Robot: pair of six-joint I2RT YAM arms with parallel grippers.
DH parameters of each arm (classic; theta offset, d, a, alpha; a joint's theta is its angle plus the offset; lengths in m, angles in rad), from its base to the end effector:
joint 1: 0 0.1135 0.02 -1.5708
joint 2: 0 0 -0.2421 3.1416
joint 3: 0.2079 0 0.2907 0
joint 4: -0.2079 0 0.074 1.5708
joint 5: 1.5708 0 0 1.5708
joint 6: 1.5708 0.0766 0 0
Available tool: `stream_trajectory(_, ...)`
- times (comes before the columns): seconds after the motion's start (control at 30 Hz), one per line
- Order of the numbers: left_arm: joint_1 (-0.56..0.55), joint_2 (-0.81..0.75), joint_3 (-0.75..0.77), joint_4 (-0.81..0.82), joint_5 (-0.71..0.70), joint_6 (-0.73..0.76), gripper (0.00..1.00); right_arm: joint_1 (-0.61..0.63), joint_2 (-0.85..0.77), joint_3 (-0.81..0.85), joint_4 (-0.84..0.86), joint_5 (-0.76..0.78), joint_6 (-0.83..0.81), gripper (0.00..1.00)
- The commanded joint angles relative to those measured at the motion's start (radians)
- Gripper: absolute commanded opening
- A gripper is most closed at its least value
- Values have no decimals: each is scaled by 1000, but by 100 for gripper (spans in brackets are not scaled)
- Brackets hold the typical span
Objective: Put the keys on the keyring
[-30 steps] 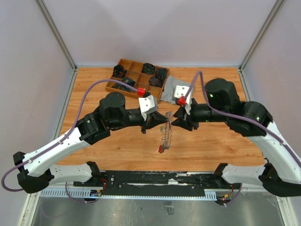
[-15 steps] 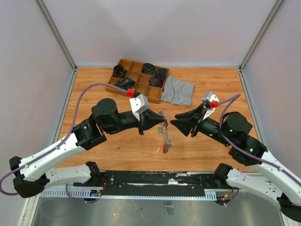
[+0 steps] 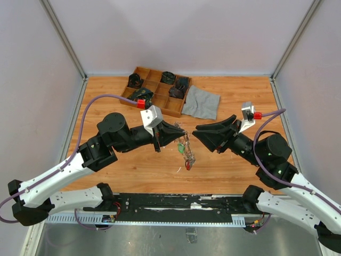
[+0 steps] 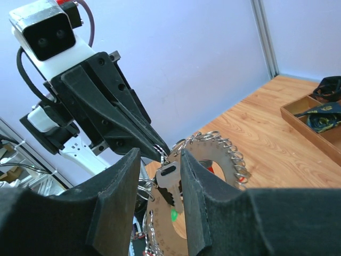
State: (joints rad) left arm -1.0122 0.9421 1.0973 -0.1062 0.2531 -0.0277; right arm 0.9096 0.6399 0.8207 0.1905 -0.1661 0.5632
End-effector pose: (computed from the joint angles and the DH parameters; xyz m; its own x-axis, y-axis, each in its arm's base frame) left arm 0.1413 -0.2623 0.4198 -0.0005 -0.0499 -0.9988 0.9539 0.2997 -0.0154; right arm 0.1338 0.1926 0.4225 -0.2777 0.5006 -0.8200 -0.8571 0.2564 0.4468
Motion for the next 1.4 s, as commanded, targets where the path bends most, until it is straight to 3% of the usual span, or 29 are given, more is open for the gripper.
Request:
stream_trajectory(0.0,-9,-17,13,69,-10,-1,0,28,6,0,68,-28,45,37)
stream_trajectory(0.37,-8,-10,21,69,-9,1,0,28,46,37,-19,-57,29,31)
stream_trajectory(0.47,-8,-9,22,69,-9,1,1,28,49,39,-17,-64,29,25)
stream_trajectory(0.7,-9,-8,19,67,-10,3,1,28,45,44,-6,-68,25,1)
stream_trajectory(1.37,-8,-6,17,68,-2,4,1,28,75,128,-239,32,39,1)
